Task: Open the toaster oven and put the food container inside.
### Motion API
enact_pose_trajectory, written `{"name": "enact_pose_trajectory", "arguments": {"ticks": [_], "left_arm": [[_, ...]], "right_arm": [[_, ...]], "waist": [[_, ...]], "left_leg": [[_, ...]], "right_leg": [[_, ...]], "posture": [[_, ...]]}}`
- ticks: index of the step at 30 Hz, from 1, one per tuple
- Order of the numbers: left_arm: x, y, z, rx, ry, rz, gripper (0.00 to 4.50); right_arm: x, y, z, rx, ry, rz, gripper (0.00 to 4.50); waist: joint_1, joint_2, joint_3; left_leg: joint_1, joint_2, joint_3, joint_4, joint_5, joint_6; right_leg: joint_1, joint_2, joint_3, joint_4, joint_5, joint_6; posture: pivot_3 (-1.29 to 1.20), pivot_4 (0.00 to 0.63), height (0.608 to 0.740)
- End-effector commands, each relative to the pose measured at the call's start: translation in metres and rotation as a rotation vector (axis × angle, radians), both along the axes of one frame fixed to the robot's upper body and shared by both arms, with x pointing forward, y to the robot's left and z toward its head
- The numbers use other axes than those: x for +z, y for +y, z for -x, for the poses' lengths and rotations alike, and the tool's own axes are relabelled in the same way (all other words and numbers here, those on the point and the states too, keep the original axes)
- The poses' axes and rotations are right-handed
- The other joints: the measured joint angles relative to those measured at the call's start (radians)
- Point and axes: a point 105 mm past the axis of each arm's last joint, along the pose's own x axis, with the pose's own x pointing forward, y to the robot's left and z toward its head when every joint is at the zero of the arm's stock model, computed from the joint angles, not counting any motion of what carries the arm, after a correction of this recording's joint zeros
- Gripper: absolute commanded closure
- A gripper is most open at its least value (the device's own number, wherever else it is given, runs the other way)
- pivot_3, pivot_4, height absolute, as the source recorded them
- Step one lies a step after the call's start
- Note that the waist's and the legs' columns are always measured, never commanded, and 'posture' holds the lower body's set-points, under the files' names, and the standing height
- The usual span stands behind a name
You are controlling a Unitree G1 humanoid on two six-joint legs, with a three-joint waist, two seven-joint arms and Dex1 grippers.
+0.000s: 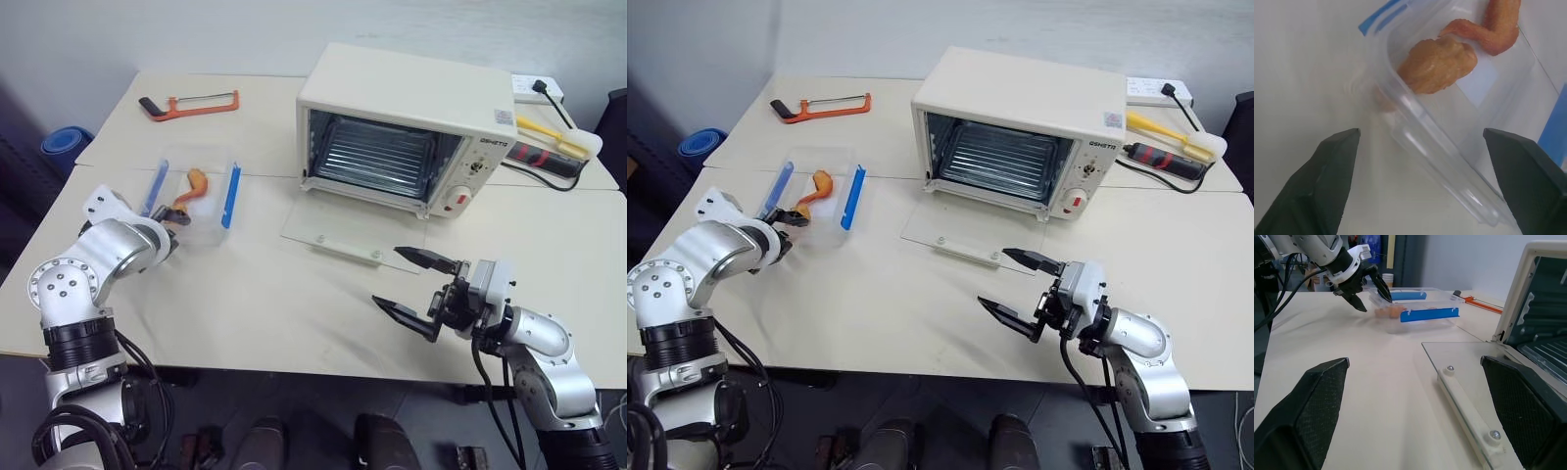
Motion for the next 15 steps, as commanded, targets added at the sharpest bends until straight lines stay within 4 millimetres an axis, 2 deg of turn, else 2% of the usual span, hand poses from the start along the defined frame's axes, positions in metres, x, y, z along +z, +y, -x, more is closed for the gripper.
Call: {"name": "enact_pose_trajectory", "arguments": {"ticks": [1, 9, 15], "left_arm": [[0.002, 0.011, -0.001, 0.041, 0.000, -0.019, 1.47], [0.011, 0.046, 0.005, 0.109, -0.006, -0.063, 3.87], [0.014, 0.062, 0.006, 0.131, -0.010, -0.114, 3.87]], "right_arm": [[0.009, 0.005, 0.005, 0.016, -0.047, -0.015, 0.00], [0.007, 0.003, 0.002, 0.011, -0.045, -0.015, 0.00], [0.007, 0.002, 0.001, 0.009, -0.041, -0.019, 0.00]], "waist": [[-0.002, 0.000, 0.000], [-0.006, 0.000, 0.000], [-0.001, 0.000, 0.000]], "left_leg": [[0.000, 0.000, 0.001, 0.000, 0.000, 0.000], [0.000, 0.001, 0.003, -0.001, 0.000, 0.000], [0.000, 0.001, 0.004, -0.001, 0.000, 0.000]], "right_leg": [[0.000, 0.000, 0.000, 0.000, 0.000, 0.000], [-0.003, 0.001, 0.003, 0.001, 0.000, 0.000], [-0.003, 0.001, 0.004, 0.001, 0.000, 0.000]], "posture": [[0.00, 0.150, 0.740], [0.00, 0.150, 0.740], [0.00, 0.150, 0.740]]}}
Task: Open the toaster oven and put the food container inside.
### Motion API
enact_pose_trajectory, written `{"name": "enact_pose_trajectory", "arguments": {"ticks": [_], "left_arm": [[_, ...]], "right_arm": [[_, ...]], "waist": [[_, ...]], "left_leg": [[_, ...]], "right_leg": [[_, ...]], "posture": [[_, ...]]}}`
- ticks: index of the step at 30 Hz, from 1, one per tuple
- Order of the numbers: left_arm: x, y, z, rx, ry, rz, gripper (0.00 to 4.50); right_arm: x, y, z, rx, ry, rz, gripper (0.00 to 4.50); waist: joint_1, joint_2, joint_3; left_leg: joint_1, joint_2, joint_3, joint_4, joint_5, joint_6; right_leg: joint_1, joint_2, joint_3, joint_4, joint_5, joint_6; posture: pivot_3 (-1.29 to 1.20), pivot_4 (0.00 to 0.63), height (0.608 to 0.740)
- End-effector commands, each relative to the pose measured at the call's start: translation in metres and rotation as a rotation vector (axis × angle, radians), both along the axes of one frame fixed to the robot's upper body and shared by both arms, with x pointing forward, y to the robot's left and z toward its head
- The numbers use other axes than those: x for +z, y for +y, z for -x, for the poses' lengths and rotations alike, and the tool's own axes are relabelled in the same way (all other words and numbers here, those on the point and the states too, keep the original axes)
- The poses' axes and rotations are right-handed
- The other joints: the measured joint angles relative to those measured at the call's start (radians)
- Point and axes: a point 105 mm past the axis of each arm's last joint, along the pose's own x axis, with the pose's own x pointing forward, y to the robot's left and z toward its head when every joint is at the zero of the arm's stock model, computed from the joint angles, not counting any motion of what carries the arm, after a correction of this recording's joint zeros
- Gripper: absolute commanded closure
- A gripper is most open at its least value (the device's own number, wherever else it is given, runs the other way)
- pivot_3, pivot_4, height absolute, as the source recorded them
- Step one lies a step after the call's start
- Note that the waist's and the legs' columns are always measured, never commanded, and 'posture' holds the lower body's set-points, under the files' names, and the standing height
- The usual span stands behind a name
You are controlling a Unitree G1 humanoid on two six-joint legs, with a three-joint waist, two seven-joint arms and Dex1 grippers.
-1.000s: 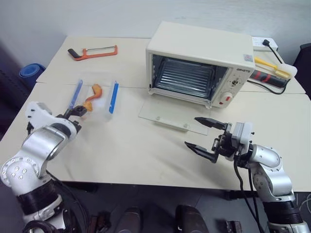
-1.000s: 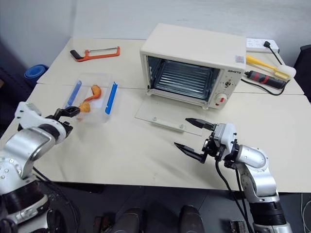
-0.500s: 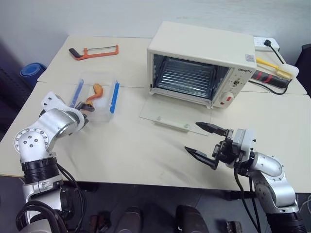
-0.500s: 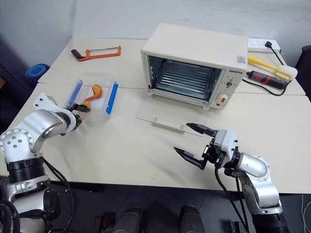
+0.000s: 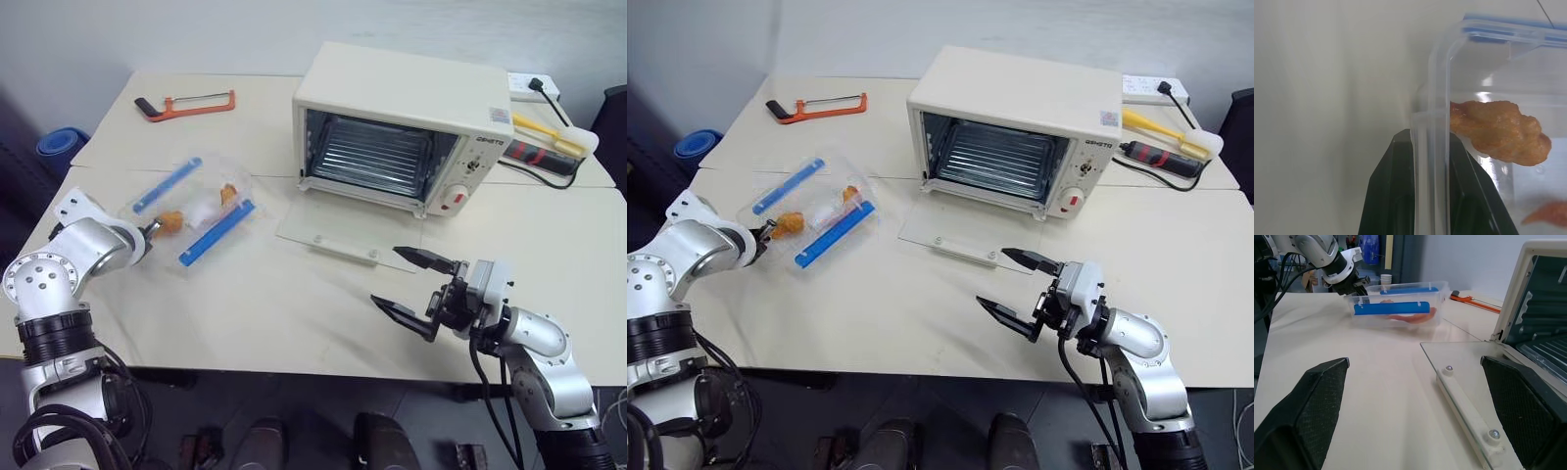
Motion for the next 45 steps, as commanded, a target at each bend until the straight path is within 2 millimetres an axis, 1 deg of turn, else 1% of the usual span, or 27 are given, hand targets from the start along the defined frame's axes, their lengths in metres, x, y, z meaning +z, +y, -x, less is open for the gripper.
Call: {"name": "enact_pose_trajectory", "arguments": {"ticks": [1, 3, 4, 6, 7, 9, 10, 12, 13, 14, 17, 18, 19, 21, 24, 26, 27, 28, 30, 32, 34, 36, 39, 41, 43, 44, 45], "left_arm": [[0.027, 0.021, 0.002, 0.019, -0.078, -0.096, 3.87], [0.040, 0.031, 0.002, -0.004, -0.105, -0.178, 3.87], [0.047, 0.035, 0.003, -0.025, -0.118, -0.203, 4.03], [0.056, 0.040, 0.003, -0.051, -0.131, -0.233, 4.34], [0.061, 0.036, 0.001, -0.104, -0.134, -0.239, 4.40], [0.070, 0.018, -0.002, -0.262, -0.137, -0.228, 4.40], [0.072, 0.012, -0.003, -0.315, -0.135, -0.223, 4.40], [0.081, -0.019, -0.005, -0.519, -0.125, -0.260, 4.40], [0.084, -0.029, -0.005, -0.581, -0.116, -0.275, 4.40], [0.086, -0.044, -0.007, -0.661, -0.105, -0.300, 4.40], [0.082, -0.089, -0.018, -0.821, -0.092, -0.278, 4.40], [0.080, -0.098, -0.021, -0.842, -0.087, -0.270, 4.40], [0.077, -0.116, -0.025, -0.896, -0.093, -0.253, 4.40], [0.075, -0.143, -0.030, -0.968, -0.105, -0.245, 4.40], [0.072, -0.168, -0.038, -1.020, -0.087, -0.293, 4.40], [0.076, -0.186, -0.047, -1.043, -0.111, -0.332, 4.40], [0.077, -0.190, -0.051, -1.046, -0.124, -0.345, 4.40], [0.079, -0.200, -0.055, -1.056, -0.138, -0.357, 4.40], [0.081, -0.215, -0.063, -1.057, -0.157, -0.397, 4.40], [0.084, -0.223, -0.068, -1.057, -0.174, -0.400, 4.40], [0.081, -0.229, -0.071, -1.066, -0.166, -0.409, 4.40], [0.074, -0.231, -0.075, -1.059, -0.137, -0.437, 4.40], [0.074, -0.230, -0.082, -1.025, -0.154, -0.466, 4.40], [0.070, -0.234, -0.081, -1.036, -0.133, -0.474, 4.40], [0.068, -0.241, -0.080, -1.051, -0.135, -0.477, 3.70], [0.068, -0.243, -0.079, -1.052, -0.136, -0.473, 3.55], [0.069, -0.246, -0.079, -1.057, -0.145, -0.467, 3.17]], "right_arm": [[0.008, 0.000, 0.002, 0.002, -0.043, -0.012, 0.00], [0.009, -0.002, 0.001, -0.005, -0.045, -0.011, 0.00], [0.009, -0.004, 0.001, -0.013, -0.045, -0.008, 0.00], [0.009, -0.007, 0.000, -0.023, -0.045, -0.002, 0.00], [0.009, -0.010, 0.000, -0.035, -0.048, 0.001, 0.00], [0.011, -0.016, -0.001, -0.060, -0.051, 0.011, 0.00], [0.011, -0.018, -0.001, -0.067, -0.052, 0.014, 0.00], [0.011, -0.030, 0.001, -0.113, -0.045, 0.029, 0.00], [0.010, -0.035, 0.001, -0.130, -0.042, 0.035, 0.00], [0.009, -0.041, 0.003, -0.153, -0.037, 0.044, 0.00], [0.006, -0.054, 0.008, -0.214, -0.027, 0.059, 0.00], [0.006, -0.056, 0.010, -0.225, -0.025, 0.062, 0.00], [0.004, -0.058, 0.013, -0.243, -0.020, 0.063, 0.00], [0.003, -0.060, 0.018, -0.272, -0.014, 0.057, 0.00], [0.002, -0.060, 0.025, -0.309, -0.009, 0.044, 0.00], [0.000, -0.061, 0.030, -0.336, -0.003, 0.033, 0.00], [0.000, -0.060, 0.031, -0.344, -0.001, 0.028, 0.00], [-0.001, -0.060, 0.033, -0.357, 0.000, 0.019, 0.00], [-0.002, -0.058, 0.035, -0.375, 0.000, 0.005, 0.00], [-0.002, -0.055, 0.037, -0.386, -0.003, -0.008, 0.00], [-0.002, -0.051, 0.039, -0.391, -0.004, -0.016, 0.00], [-0.002, -0.049, 0.040, -0.396, -0.005, -0.025, 0.00], [-0.001, -0.047, 0.040, -0.403, -0.008, -0.032, 0.00], [-0.001, -0.046, 0.040, -0.408, -0.010, -0.037, 0.00], [-0.001, -0.046, 0.041, -0.415, -0.012, -0.045, 0.00], [-0.001, -0.046, 0.041, -0.417, -0.012, -0.046, 0.00], [-0.001, -0.046, 0.041, -0.418, -0.012, -0.047, 0.00]], "waist": [[0.000, 0.000, 0.000], [0.000, -0.001, 0.000], [-0.002, -0.001, 0.000], [-0.003, -0.001, 0.000], [-0.003, -0.001, 0.000], [0.002, -0.001, 0.000], [0.005, -0.002, 0.001], [0.008, -0.003, 0.001], [0.010, -0.003, 0.001], [0.008, -0.003, 0.000], [0.004, -0.003, 0.000], [0.003, -0.003, 0.000], [0.003, -0.003, 0.000], [0.001, -0.004, 0.000], [-0.004, -0.004, 0.001], [-0.005, -0.004, 0.001], [-0.005, -0.004, 0.001], [-0.005, -0.004, 0.001], [0.003, -0.004, 0.001], [0.005, -0.004, 0.001], [0.005, -0.004, 0.001], [0.003, -0.004, 0.001], [0.004, -0.004, 0.001], [0.004, -0.004, 0.001], [0.004, -0.004, 0.001], [0.007, -0.004, 0.001], [0.008, -0.004, 0.001]], "left_leg": [[0.000, 0.000, 0.000, 0.000, 0.000, 0.000], [0.000, 0.000, 0.001, 0.000, 0.000, 0.000], [0.000, 0.000, 0.001, 0.000, 0.000, 0.000], [0.000, 0.001, 0.002, -0.001, 0.000, 0.000], [0.000, 0.002, 0.002, -0.001, 0.000, -0.001], [0.000, 0.002, 0.002, 0.000, 0.000, -0.001], [0.000, 0.002, 0.002, 0.000, 0.000, -0.001], [0.000, 0.002, 0.003, 0.000, -0.001, -0.001], [0.000, 0.002, 0.002, 0.000, -0.001, -0.001], [-0.001, 0.002, 0.002, 0.000, -0.001, -0.001], [-0.001, 0.002, 0.003, 0.000, -0.001, -0.001], [-0.001, 0.002, 0.003, -0.001, -0.001, -0.001], [0.000, 0.003, 0.004, -0.001, -0.001, -0.001], [0.000, 0.003, 0.005, -0.001, -0.001, -0.001], [0.000, 0.004, 0.008, -0.002, -0.001, -0.001], [0.000, 0.004, 0.008, -0.002, -0.001, -0.001], [0.000, 0.004, 0.009, -0.002, -0.001, -0.001], [0.000, 0.004, 0.009, -0.002, -0.001, -0.001], [0.000, 0.004, 0.009, -0.002, -0.001, -0.001], [0.000, 0.004, 0.010, -0.002, -0.001, -0.001], [0.000, 0.004, 0.010, -0.002, -0.001, -0.001], [0.000, 0.004, 0.010, -0.002, -0.001, -0.001], [0.000, 0.004, 0.010, -0.002, -0.001, -0.001], [0.000, 0.004, 0.010, -0.002, -0.001, -0.001], [0.000, 0.004, 0.010, -0.002, -0.001, -0.001], [0.000, 0.004, 0.010, -0.001, -0.001, -0.001], [0.000, 0.004, 0.010, -0.001, -0.001, -0.001]], "right_leg": [[0.000, 0.000, 0.000, 0.000, 0.000, 0.000], [-0.001, 0.000, 0.000, 0.000, 0.000, 0.000], [-0.001, 0.001, 0.000, 0.000, 0.000, 0.000], [-0.001, 0.002, 0.001, 0.000, 0.000, 0.000], [-0.001, 0.003, 0.001, 0.000, 0.000, 0.000], [-0.001, 0.003, 0.001, 0.000, 0.000, 0.000], [-0.001, 0.003, 0.001, -0.001, 0.000, 0.000], [-0.001, 0.003, 0.002, -0.001, 0.000, 0.000], [-0.001, 0.003, 0.001, -0.001, 0.000, 0.000], [-0.001, 0.003, 0.001, -0.001, 0.000, 0.000], [-0.001, 0.003, 0.002, -0.001, 0.000, 0.000], [-0.001, 0.003, 0.002, 0.000, 0.000, 0.000], [-0.001, 0.004, 0.003, 0.000, 0.000, 0.000], [-0.001, 0.004, 0.003, 0.000, 0.000, 0.000], [-0.003, 0.005, 0.006, -0.001, 0.000, 0.000], [-0.004, 0.006, 0.006, -0.001, 0.000, 0.000], [-0.004, 0.006, 0.007, -0.001, 0.000, 0.000], [-0.004, 0.006, 0.007, -0.001, 0.000, 0.000], [-0.004, 0.006, 0.008, -0.001, 0.000, 0.000], [-0.004, 0.006, 0.008, -0.001, 0.000, 0.000], [-0.004, 0.006, 0.008, -0.001, 0.000, 0.000], [-0.004, 0.006, 0.008, -0.001, 0.000, 0.000], [-0.004, 0.007, 0.008, -0.001, 0.000, 0.000], [-0.004, 0.007, 0.008, -0.001, 0.000, 0.000], [-0.004, 0.007, 0.008, -0.001, 0.000, 0.000], [-0.004, 0.007, 0.008, -0.001, 0.000, 0.000], [-0.004, 0.006, 0.008, -0.001, 0.000, 0.000]], "posture": [[0.00, 0.150, 0.740], [0.00, 0.150, 0.740], [0.00, 0.150, 0.740], [0.00, 0.150, 0.740], [0.00, 0.150, 0.740], [0.00, 0.150, 0.740], [0.00, 0.150, 0.740], [0.00, 0.150, 0.740], [0.00, 0.150, 0.740], [0.00, 0.150, 0.740], [0.00, 0.150, 0.740], [0.00, 0.150, 0.740], [0.00, 0.150, 0.740], [0.00, 0.150, 0.740], [0.00, 0.150, 0.740], [0.00, 0.150, 0.740], [0.00, 0.150, 0.740], [0.00, 0.150, 0.740], [0.00, 0.150, 0.740], [0.00, 0.150, 0.740], [0.00, 0.150, 0.740], [0.00, 0.150, 0.740], [0.00, 0.150, 0.740], [0.00, 0.150, 0.740], [0.00, 0.150, 0.740], [0.00, 0.150, 0.740], [0.00, 0.150, 0.740]]}}
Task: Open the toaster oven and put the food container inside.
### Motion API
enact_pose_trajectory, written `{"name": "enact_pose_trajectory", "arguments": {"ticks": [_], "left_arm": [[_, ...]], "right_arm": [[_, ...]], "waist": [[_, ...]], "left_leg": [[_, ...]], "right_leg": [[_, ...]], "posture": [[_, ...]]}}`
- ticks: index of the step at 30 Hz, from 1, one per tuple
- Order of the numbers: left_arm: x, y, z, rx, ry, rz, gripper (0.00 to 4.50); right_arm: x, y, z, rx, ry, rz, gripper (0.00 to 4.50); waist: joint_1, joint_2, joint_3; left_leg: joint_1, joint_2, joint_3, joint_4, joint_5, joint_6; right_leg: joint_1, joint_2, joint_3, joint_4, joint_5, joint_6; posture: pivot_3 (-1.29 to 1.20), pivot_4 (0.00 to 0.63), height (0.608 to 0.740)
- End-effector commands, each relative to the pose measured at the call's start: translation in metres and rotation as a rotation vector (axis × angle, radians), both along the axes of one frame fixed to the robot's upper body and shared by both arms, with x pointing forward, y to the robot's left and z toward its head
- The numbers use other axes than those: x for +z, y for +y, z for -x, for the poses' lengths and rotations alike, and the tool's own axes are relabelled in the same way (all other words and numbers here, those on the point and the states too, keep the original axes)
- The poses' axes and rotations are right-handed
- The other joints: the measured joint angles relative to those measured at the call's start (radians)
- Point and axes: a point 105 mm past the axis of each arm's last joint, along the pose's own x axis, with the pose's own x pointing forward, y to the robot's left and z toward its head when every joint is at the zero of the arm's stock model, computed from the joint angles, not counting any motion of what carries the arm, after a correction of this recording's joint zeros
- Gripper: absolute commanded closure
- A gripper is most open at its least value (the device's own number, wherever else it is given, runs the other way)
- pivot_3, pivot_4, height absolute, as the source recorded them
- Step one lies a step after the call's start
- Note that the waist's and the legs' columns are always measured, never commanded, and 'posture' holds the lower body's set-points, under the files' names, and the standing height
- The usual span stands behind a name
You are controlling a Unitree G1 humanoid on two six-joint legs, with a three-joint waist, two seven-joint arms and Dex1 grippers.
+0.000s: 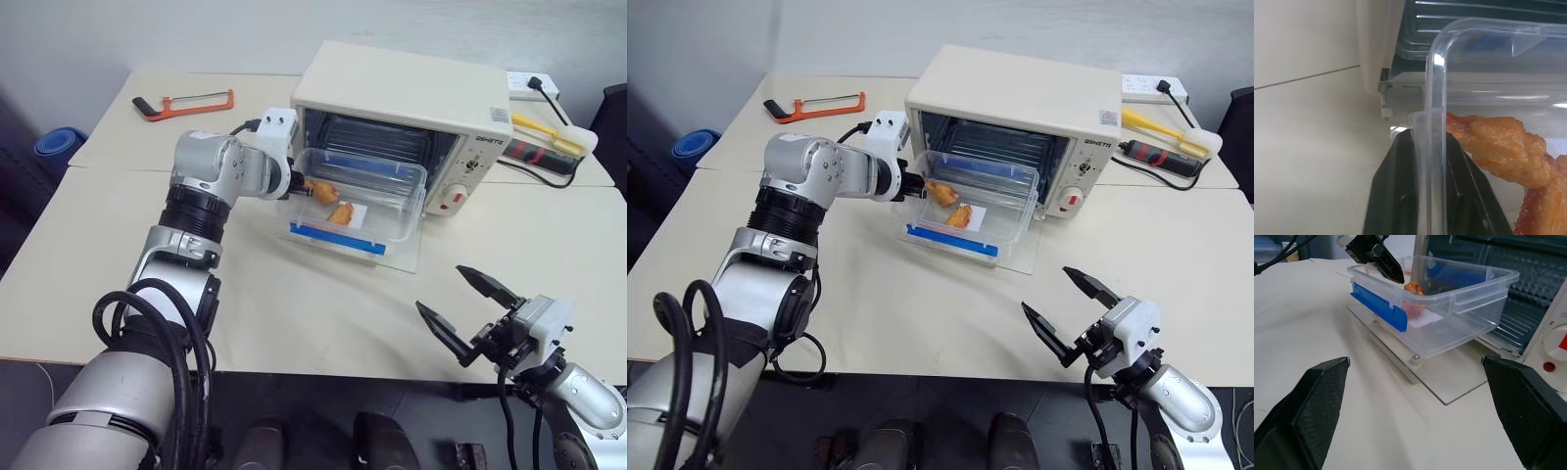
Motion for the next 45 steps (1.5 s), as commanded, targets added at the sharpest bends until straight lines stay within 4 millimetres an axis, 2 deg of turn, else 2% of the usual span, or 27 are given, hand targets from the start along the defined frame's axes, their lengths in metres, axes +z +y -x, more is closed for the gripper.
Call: {"name": "enact_pose_trajectory", "arguments": {"ticks": [1, 5, 7, 11, 14, 16, 17, 19, 21, 24, 26, 29, 31, 34, 36, 43, 45], "left_arm": [[0.013, -0.009, 0.002, -0.021, -0.025, 0.043, 2.97], [0.020, -0.009, 0.007, -0.036, -0.010, 0.091, 1.82], [0.026, -0.005, 0.009, -0.040, -0.026, 0.111, 1.42], [0.047, 0.032, 0.011, -0.018, -0.129, 0.218, 1.42], [0.049, 0.060, 0.016, -0.047, -0.192, 0.257, 1.42], [0.048, 0.083, 0.024, -0.110, -0.280, 0.266, 1.79], [0.055, 0.088, 0.030, -0.184, -0.361, 0.309, 1.96], [0.053, 0.098, 0.058, -0.390, -0.427, 0.374, 2.50], [0.015, 0.115, 0.073, -0.495, -0.370, 0.226, 3.10], [-0.033, 0.121, 0.090, -0.647, -0.311, 0.035, 4.02], [-0.053, 0.110, 0.102, -0.758, -0.307, -0.001, 4.50], [-0.057, 0.075, 0.108, -0.852, -0.383, 0.078, 4.50], [-0.060, 0.056, 0.105, -0.887, -0.446, 0.100, 4.50], [-0.063, 0.034, 0.088, -0.854, -0.471, 0.095, 4.50], [-0.059, 0.023, 0.079, -0.834, -0.494, 0.131, 4.50], [-0.044, -0.005, 0.031, -0.605, -0.572, 0.196, 4.50], [-0.032, -0.013, 0.015, -0.505, -0.611, 0.247, 4.50]], "right_arm": [[0.013, 0.006, 0.006, 0.009, -0.063, -0.007, 0.00], [0.011, 0.006, 0.008, 0.007, -0.057, -0.011, 0.00], [0.012, 0.007, 0.009, 0.017, -0.050, -0.021, 0.00], [0.011, 0.013, 0.013, 0.097, 0.007, -0.027, 0.00], [0.012, 0.017, 0.013, 0.142, 0.044, -0.033, 0.00], [0.008, 0.022, 0.010, 0.175, 0.095, -0.017, 0.37], [0.005, 0.024, 0.008, 0.186, 0.125, -0.011, 0.57], [0.002, 0.031, 0.002, 0.211, 0.156, 0.012, 1.18], [-0.001, 0.039, -0.004, 0.249, 0.186, 0.050, 1.84], [-0.003, 0.047, -0.015, 0.300, 0.208, 0.102, 2.86], [-0.003, 0.051, -0.026, 0.342, 0.175, 0.166, 3.54], [-0.001, 0.051, -0.048, 0.356, 0.140, 0.199, 4.49], [0.000, 0.052, -0.063, 0.353, 0.130, 0.220, 4.49], [0.003, 0.051, -0.084, 0.309, 0.116, 0.231, 4.49], [0.009, 0.053, -0.095, 0.296, 0.095, 0.218, 4.49], [0.020, 0.045, -0.137, 0.189, 0.024, 0.209, 4.49], [0.023, 0.041, -0.150, 0.153, -0.011, 0.210, 4.49]], "waist": [[0.001, 0.000, 0.000], [-0.002, 0.000, 0.000], [-0.002, 0.000, 0.000], [-0.013, 0.001, 0.000], [-0.017, 0.001, 0.000], [-0.021, 0.001, 0.000], [-0.023, 0.001, 0.000], [-0.028, 0.001, 0.000], [-0.029, 0.001, 0.000], [-0.020, 0.001, 0.000], [-0.003, 0.001, 0.000], [0.012, 0.001, 0.000], [0.013, 0.001, 0.000], [0.006, 0.001, 0.000], [-0.003, 0.001, 0.000], [-0.024, 0.001, 0.000], [-0.025, 0.001, 0.000]], "left_leg": [[0.000, 0.000, 0.000, 0.000, 0.000, 0.000], [0.000, 0.000, 0.000, 0.000, 0.000, 0.000], [0.000, 0.000, 0.000, 0.000, 0.000, 0.000], [0.001, 0.001, 0.000, -0.001, 0.000, 0.000], [0.001, 0.003, 0.000, -0.001, 0.000, -0.001], [0.002, 0.002, 0.001, 0.000, 0.000, -0.001], [0.002, 0.002, 0.000, 0.000, 0.000, -0.001], [0.002, 0.003, 0.001, 0.000, 0.000, -0.001], [0.001, 0.003, 0.000, 0.000, -0.001, -0.002], [0.001, 0.003, 0.001, 0.000, -0.001, -0.001], [0.001, 0.003, 0.001, 0.002, -0.002, 0.000], [-0.002, 0.003, 0.000, 0.008, -0.003, 0.002], [-0.005, 0.003, -0.001, 0.014, -0.005, 0.004], [-0.006, 0.003, -0.001, 0.016, -0.006, 0.004], [-0.006, 0.003, -0.001, 0.016, -0.006, 0.004], [-0.005, 0.003, 0.000, 0.015, -0.006, 0.004], [-0.006, 0.003, -0.001, 0.016, -0.006, 0.004]], "right_leg": [[0.000, 0.000, 0.000, 0.000, 0.000, 0.000], [0.000, 0.000, 0.000, 0.000, 0.000, 0.000], [0.000, 0.000, 0.000, 0.000, 0.000, 0.000], [-0.001, 0.001, 0.001, 0.001, 0.000, 0.000], [-0.001, 0.002, 0.001, 0.001, 0.000, 0.000], [-0.001, 0.002, 0.002, 0.001, 0.000, 0.000], [-0.001, 0.002, 0.002, 0.001, 0.000, 0.000], [-0.001, 0.003, 0.002, 0.001, 0.000, 0.000], [-0.001, 0.003, 0.001, 0.001, 0.000, -0.001], [0.000, 0.003, 0.001, 0.000, 0.000, -0.001], [0.000, 0.003, 0.001, -0.001, 0.001, -0.002], [0.001, 0.002, 0.001, -0.001, 0.001, -0.002], [0.001, 0.002, -0.001, 0.000, 0.002, -0.002], [0.001, 0.003, -0.001, 0.000, 0.002, -0.001], [0.001, 0.003, -0.001, 0.001, 0.002, -0.001], [0.000, 0.003, -0.002, 0.001, 0.002, -0.001], [0.001, 0.002, -0.003, 0.001, 0.002, -0.001]], "posture": [[0.00, 0.150, 0.740], [0.00, 0.150, 0.740], [0.00, 0.150, 0.740], [0.00, 0.150, 0.740], [0.00, 0.150, 0.740], [0.00, 0.150, 0.740], [0.00, 0.150, 0.740], [0.00, 0.150, 0.740], [0.00, 0.150, 0.740], [0.00, 0.150, 0.740], [0.00, 0.150, 0.740], [0.00, 0.150, 0.740], [0.00, 0.150, 0.740], [0.00, 0.150, 0.740], [0.00, 0.150, 0.740], [0.00, 0.150, 0.740], [0.00, 0.150, 0.740]]}}
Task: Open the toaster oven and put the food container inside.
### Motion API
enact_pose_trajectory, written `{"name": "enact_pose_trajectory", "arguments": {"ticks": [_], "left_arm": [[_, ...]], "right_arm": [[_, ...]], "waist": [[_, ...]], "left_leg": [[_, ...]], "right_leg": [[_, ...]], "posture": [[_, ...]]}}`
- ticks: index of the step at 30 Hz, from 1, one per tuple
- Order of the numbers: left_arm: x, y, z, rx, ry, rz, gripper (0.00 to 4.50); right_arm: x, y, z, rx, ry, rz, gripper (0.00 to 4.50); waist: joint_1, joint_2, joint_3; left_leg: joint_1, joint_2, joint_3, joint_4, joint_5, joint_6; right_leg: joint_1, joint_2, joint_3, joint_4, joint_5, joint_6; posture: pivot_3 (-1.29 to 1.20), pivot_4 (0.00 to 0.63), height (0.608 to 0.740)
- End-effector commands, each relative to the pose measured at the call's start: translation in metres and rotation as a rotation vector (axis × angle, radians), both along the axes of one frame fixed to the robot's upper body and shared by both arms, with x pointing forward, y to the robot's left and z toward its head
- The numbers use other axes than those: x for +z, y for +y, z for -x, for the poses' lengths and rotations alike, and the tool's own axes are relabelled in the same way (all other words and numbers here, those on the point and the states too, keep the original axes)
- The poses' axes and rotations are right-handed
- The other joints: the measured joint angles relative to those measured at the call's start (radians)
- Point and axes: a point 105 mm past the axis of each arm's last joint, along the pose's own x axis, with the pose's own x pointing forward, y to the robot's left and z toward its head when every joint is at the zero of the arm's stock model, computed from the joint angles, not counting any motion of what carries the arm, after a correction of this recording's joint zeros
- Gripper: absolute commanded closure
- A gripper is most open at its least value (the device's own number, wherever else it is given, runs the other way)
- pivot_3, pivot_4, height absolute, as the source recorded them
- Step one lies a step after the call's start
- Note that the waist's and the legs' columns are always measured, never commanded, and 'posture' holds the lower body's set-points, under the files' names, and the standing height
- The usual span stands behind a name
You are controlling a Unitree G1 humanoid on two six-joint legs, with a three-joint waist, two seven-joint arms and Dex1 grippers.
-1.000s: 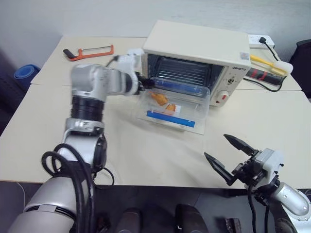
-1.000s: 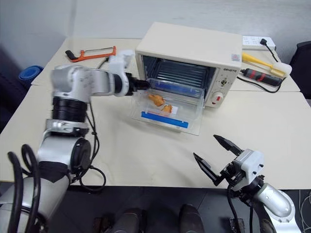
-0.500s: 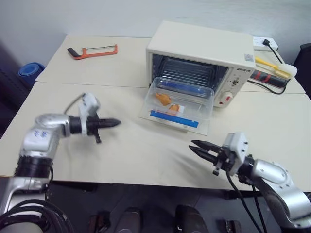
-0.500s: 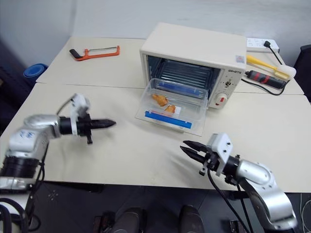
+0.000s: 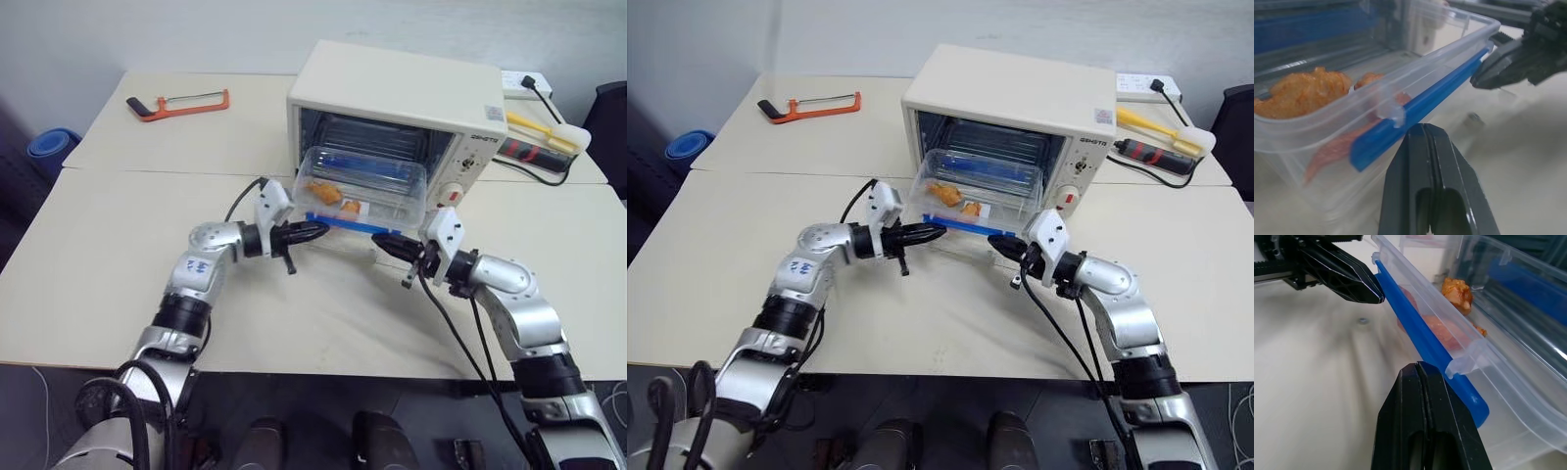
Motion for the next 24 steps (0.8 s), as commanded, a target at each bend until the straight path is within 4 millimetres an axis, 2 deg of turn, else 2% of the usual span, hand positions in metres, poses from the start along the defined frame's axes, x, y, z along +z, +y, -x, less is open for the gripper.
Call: {"name": "enact_pose_trajectory", "arguments": {"ticks": [1, 6, 13, 20, 24], "left_arm": [[0.025, -0.008, -0.026, 0.151, -0.066, 0.097, 4.50], [0.034, -0.019, -0.044, 0.248, -0.085, 0.113, 4.50], [0.047, -0.027, -0.048, 0.252, -0.113, 0.140, 4.50], [0.038, -0.013, -0.041, 0.209, -0.133, 0.147, 4.50], [0.029, 0.013, -0.028, 0.179, -0.149, 0.140, 4.50]], "right_arm": [[0.013, -0.007, -0.019, -0.059, -0.100, -0.019, 4.49], [0.024, -0.014, -0.046, -0.150, -0.153, -0.063, 4.49], [0.041, -0.029, -0.067, -0.278, -0.216, -0.088, 4.49], [0.033, -0.026, -0.054, -0.229, -0.197, -0.134, 4.49], [0.027, -0.029, -0.032, -0.189, -0.187, -0.138, 4.49]], "waist": [[-0.001, 0.000, 0.000], [-0.011, 0.000, 0.000], [-0.012, 0.000, 0.000], [-0.022, 0.000, 0.000], [-0.034, 0.000, 0.000]], "left_leg": [[0.000, 0.000, 0.000, 0.000, 0.000, 0.000], [-0.001, 0.000, 0.000, -0.001, 0.000, 0.000], [-0.002, 0.000, 0.000, -0.001, 0.000, 0.000], [-0.004, 0.000, -0.001, 0.000, 0.000, 0.000], [-0.011, 0.000, 0.001, 0.000, 0.000, 0.000]], "right_leg": [[0.000, 0.000, 0.000, 0.000, 0.000, 0.000], [-0.001, 0.000, -0.001, -0.001, 0.000, 0.000], [-0.001, -0.001, -0.002, -0.001, 0.000, 0.000], [-0.004, -0.001, -0.002, 0.000, 0.000, 0.000], [-0.014, -0.001, -0.002, 0.007, 0.000, 0.000]], "posture": [[0.00, 0.150, 0.740], [0.00, 0.150, 0.740], [0.00, 0.150, 0.740], [0.00, 0.150, 0.740], [0.00, 0.150, 0.740]]}}
